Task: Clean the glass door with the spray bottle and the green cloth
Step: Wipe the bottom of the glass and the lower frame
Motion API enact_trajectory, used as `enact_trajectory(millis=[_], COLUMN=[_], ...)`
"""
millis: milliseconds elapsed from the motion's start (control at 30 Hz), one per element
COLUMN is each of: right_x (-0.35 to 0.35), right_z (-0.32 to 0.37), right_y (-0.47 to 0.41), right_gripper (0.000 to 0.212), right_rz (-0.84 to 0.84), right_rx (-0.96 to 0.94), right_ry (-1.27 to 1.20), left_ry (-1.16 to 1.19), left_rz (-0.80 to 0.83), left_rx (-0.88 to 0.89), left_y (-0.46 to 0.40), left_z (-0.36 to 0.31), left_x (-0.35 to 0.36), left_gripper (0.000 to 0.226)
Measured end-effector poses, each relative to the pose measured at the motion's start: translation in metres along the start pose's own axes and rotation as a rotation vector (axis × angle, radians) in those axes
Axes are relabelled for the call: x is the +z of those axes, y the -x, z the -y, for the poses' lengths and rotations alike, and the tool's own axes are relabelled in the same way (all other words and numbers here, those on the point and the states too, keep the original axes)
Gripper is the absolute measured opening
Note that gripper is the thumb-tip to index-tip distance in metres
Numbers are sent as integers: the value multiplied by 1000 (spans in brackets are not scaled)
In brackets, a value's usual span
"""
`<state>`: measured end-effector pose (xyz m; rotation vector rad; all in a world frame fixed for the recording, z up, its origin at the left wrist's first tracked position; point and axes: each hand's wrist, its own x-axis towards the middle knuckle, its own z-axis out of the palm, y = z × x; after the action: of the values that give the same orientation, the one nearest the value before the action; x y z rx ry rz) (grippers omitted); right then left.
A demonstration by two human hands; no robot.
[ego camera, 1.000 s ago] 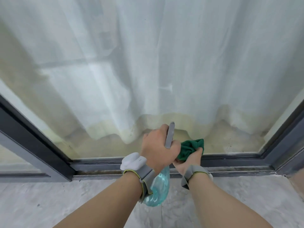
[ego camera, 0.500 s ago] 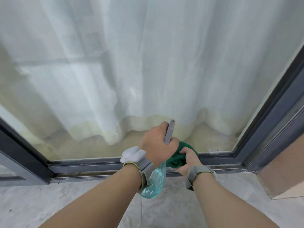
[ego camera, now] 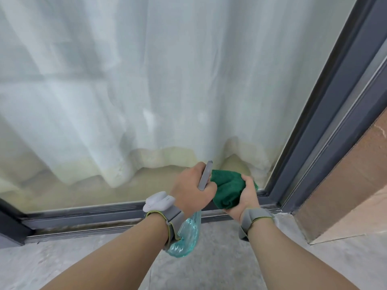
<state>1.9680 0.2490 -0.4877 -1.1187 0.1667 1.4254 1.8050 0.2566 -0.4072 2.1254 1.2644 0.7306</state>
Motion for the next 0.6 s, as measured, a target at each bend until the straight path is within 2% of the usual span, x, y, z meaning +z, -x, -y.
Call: enact_trajectory(millis=[100, 233, 300, 433, 600], right_x=[-5, -23, -29, -29, -22], right_z=[-14, -22, -23, -21, -18], right_y=[3, 8, 6, 1, 0], right_gripper=[41, 23, 21, 30, 22], right_rz=[-67, -125, -133, -94, -68], right_rx=[11, 50, 82, 81, 55], right_ry=[-13, 4, 31, 30, -37], left_ry=[6, -1, -21, -71, -167], left_rz=[4, 91, 121, 167, 201], left_rx=[-37, -90, -104, -151, -210], left_y=[0, -2, -5, -11, -10], left_z=[1, 0, 4, 7, -3], left_x=[11, 27, 34, 42, 51], left_gripper=[23, 24, 23, 20, 20])
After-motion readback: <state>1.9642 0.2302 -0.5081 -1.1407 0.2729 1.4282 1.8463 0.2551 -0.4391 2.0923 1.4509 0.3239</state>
